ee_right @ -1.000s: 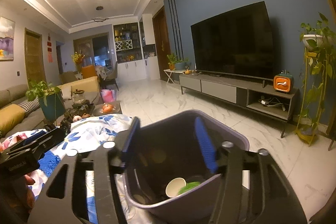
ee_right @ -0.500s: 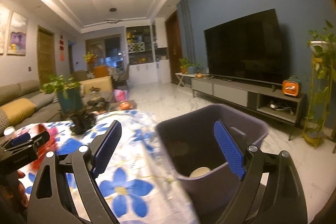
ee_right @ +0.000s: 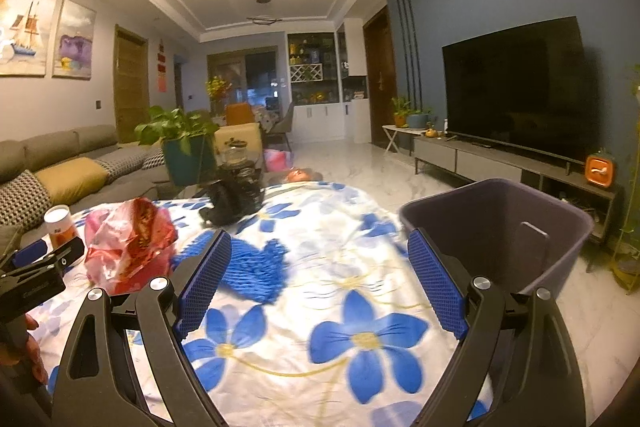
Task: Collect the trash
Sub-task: 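Move the left tool to the table and grasp the red-and-white snack wrapper, then grasp the pink plastic bag with the right tool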
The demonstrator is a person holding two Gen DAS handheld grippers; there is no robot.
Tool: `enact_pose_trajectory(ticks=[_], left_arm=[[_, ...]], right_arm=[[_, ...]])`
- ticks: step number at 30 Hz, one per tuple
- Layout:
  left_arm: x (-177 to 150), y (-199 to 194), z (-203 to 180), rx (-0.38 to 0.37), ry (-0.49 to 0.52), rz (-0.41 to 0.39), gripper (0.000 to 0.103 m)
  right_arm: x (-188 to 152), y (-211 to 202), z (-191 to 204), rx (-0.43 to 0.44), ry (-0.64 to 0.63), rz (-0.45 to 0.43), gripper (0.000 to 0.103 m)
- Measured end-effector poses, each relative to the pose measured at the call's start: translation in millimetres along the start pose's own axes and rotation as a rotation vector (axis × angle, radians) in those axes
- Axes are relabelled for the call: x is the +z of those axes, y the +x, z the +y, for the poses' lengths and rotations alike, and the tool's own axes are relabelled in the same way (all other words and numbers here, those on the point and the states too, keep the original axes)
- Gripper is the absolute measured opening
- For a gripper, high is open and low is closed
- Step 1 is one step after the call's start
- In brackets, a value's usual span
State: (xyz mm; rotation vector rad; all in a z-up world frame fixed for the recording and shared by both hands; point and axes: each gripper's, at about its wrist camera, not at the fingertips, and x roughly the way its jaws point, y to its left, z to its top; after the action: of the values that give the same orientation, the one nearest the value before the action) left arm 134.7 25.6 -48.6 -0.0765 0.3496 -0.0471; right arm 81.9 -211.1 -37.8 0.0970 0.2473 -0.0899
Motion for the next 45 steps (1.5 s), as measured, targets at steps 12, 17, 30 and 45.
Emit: enact_pose_trajectory(ticks=[12,17,30,45], left_arm=[[-1.7,45.9,19.3,-0.174,-0.089,0.16,0.052],[-3.9,54.4,17.7,-0.224,-0.104,0.199,0.032],[-2.5,27.6,5.9,-0.269,-0.082,0.109,0.004],[20.6,-43.2,70.3,-0.03,-0.136,-0.063,0.004]], right_arm=[[-7.2,16.4,31.5,0.041,-0.054,0.014,0.087],[-10.4,22.2,40.1,0.062,-0.064,0.03,0.087],[-13.1,30.0,67.3,0.103,-0.09,0.049,0.087],[-9.4,69.8,152.7,0.311,-0.107,0.116,0.087]])
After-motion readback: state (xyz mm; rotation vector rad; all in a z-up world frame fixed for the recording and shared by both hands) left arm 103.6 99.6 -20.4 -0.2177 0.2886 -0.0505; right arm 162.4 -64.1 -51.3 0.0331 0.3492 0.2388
